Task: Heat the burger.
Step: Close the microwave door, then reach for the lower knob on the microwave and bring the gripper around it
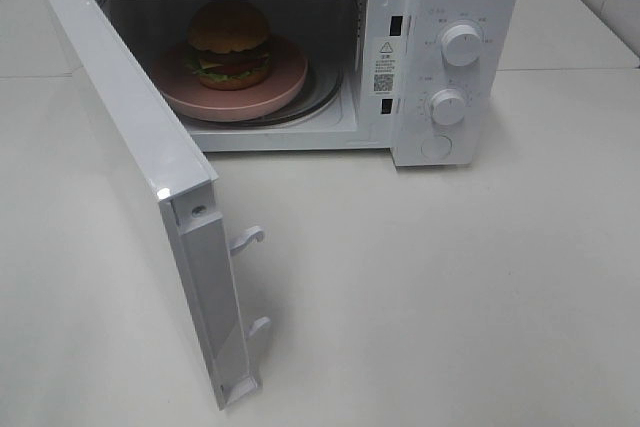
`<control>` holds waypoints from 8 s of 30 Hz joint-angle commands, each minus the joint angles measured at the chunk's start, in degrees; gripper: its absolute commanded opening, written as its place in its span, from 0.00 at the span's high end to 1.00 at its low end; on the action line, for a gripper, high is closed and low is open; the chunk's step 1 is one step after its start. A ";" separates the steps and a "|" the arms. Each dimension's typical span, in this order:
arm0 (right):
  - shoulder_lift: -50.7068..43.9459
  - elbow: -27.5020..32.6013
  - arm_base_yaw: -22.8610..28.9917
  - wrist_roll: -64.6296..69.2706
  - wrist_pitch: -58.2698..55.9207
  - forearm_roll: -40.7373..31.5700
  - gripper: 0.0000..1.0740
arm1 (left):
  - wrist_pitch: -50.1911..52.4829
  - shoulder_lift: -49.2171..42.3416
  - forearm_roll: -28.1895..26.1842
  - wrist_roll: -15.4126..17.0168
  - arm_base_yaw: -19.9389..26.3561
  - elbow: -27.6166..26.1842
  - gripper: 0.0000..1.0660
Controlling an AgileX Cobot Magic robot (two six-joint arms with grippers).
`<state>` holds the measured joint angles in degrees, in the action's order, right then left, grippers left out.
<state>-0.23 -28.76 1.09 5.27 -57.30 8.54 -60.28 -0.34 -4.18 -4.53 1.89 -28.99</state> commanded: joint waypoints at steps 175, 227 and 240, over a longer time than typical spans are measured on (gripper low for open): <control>-1.72 0.17 -0.23 0.23 0.06 -0.17 0.45 | -7.96 66.46 -2.92 -4.64 -20.68 -35.35 0.02; -1.49 0.17 -0.23 0.29 0.06 -0.17 0.45 | 0.06 -1.20 -4.13 -9.11 1.55 -0.11 0.03; -1.49 0.17 -0.23 0.29 0.06 -0.17 0.45 | 0.11 -1.20 -4.30 -9.11 0.57 -0.11 0.03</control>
<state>-0.23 -28.76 1.09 5.33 -57.30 8.19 -61.08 -0.29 -8.08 -13.81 2.86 -29.05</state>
